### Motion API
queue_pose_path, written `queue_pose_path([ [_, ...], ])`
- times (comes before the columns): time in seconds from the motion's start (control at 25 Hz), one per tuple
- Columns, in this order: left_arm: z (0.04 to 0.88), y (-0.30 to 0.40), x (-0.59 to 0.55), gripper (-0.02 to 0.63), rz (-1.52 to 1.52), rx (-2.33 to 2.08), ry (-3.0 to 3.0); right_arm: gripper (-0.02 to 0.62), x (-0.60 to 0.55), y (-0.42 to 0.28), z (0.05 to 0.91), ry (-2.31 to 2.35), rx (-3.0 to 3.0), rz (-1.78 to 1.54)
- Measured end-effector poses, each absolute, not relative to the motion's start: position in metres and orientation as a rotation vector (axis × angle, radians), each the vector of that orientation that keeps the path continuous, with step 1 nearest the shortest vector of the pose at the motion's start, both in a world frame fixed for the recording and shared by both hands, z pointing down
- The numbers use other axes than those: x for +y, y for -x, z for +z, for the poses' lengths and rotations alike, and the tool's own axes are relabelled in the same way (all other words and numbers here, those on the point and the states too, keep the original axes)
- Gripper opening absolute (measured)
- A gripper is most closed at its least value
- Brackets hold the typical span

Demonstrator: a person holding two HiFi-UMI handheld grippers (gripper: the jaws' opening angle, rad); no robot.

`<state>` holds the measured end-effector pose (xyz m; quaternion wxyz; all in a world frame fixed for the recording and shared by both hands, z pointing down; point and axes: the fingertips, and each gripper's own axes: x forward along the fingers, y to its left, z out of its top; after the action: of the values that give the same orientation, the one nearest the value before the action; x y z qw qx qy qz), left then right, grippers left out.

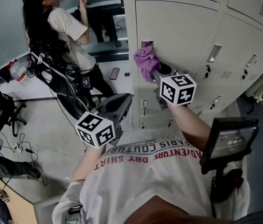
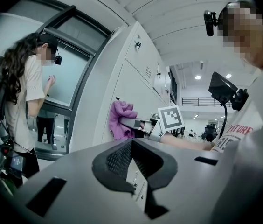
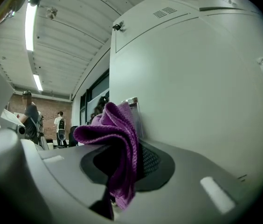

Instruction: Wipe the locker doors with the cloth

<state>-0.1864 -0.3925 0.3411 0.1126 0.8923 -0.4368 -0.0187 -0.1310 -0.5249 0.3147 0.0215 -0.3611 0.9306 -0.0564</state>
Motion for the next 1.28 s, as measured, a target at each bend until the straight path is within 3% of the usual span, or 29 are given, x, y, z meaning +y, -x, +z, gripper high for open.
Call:
queue_pose_path([
  [0.6, 0.34, 0.19, -0.396, 0.002, -0.053, -1.294, -2.611, 0.067, -0.539, 0.133, 0.323, 1.164, 2.886, -0.156],
  [1.28, 0.344, 0.161, -0.409, 0.002, -0.04, -1.191, -2.648, 0.067, -0.552, 0.071, 0.329, 1.318, 2.811, -0.169],
])
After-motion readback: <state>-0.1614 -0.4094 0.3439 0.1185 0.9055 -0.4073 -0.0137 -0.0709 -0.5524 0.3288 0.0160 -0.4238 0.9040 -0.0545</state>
